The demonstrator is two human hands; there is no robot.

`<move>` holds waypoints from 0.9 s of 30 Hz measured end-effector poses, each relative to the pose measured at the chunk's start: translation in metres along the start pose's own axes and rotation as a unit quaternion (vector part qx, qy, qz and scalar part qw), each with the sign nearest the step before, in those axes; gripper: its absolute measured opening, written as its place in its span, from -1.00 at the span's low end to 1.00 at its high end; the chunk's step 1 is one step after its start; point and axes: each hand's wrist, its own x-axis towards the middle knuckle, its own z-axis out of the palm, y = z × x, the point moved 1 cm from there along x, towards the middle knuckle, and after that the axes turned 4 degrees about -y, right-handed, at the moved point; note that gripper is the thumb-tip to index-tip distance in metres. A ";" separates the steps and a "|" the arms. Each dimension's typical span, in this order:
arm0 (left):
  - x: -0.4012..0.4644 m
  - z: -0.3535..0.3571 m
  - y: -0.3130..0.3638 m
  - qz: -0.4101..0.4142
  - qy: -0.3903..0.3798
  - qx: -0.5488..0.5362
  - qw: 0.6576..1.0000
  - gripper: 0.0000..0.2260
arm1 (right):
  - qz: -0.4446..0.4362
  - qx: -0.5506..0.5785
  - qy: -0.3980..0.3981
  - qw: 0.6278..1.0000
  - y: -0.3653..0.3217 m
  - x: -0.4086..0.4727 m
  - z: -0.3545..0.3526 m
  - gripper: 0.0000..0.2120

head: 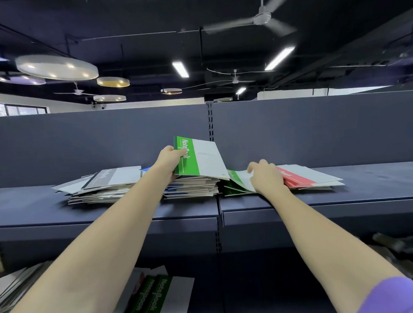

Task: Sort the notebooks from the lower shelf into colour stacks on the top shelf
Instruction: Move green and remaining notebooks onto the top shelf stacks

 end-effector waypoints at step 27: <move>-0.005 0.013 0.002 0.006 -0.011 0.064 0.998 -0.80 | 0.080 0.328 -0.020 0.941 -0.045 -0.001 -0.014 -0.79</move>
